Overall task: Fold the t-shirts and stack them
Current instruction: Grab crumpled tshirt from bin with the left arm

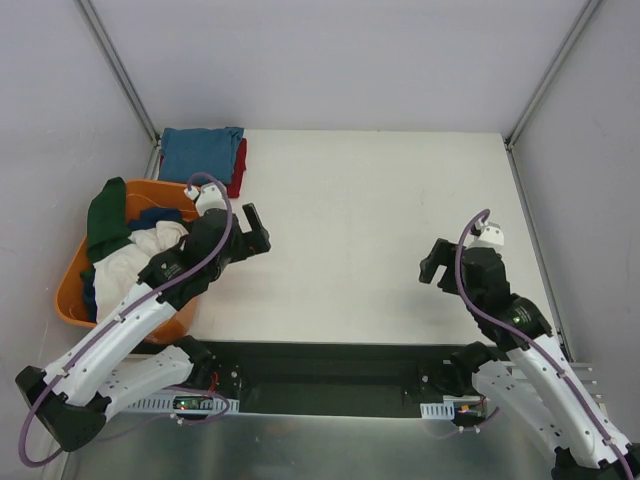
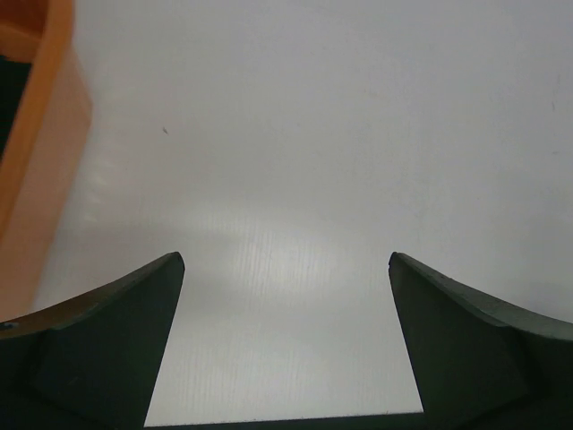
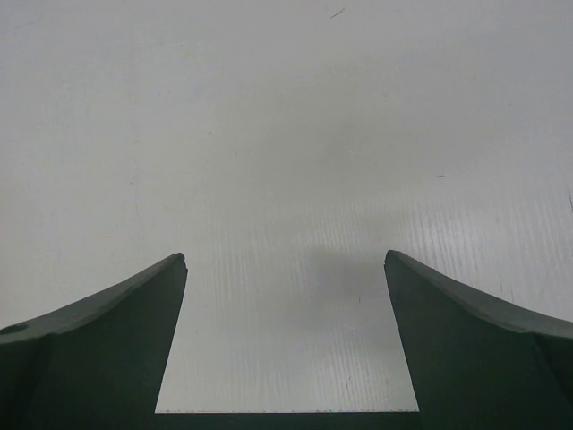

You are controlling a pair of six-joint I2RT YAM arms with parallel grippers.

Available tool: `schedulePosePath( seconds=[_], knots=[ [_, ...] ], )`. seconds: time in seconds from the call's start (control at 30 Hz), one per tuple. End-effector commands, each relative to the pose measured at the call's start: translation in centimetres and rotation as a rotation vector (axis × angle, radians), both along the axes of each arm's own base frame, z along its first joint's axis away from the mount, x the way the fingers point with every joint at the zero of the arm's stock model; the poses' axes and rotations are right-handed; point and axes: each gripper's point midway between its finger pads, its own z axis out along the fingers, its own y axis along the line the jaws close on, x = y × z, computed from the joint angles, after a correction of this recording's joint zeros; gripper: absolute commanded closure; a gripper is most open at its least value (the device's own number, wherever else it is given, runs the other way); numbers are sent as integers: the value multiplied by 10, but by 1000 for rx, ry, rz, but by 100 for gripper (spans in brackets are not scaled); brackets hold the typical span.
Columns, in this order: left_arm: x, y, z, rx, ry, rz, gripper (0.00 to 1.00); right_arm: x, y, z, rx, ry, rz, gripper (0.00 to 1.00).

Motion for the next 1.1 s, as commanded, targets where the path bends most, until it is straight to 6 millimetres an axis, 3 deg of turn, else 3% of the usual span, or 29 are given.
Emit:
schedulePosePath(
  seconds=[0.0,0.2,0.27,0.33,0.57,0.8,1.07],
  knots=[
    [18,49,24,83,23,217,1,-1,-11,8,-50,-38,-11,3],
    [31,116,31,116,69,443,1,-2,-5,4,-46,-38,32,3],
    [31,147,34,141,62,581,1,-2,-3,3,-43,-31,44,3],
    [25,183,29,173,96,739,1,-2,-2,0,-47,-19,50,3],
    [-18,256,2,142,177,1182,1,-1,2,-6,-52,3,68,3],
    [-51,274,-21,137,144,1384,1,1,1,-9,-64,6,63,3],
    [-59,299,-48,90,220,1581,1,3,-1,-13,-93,41,46,3]
  ],
)
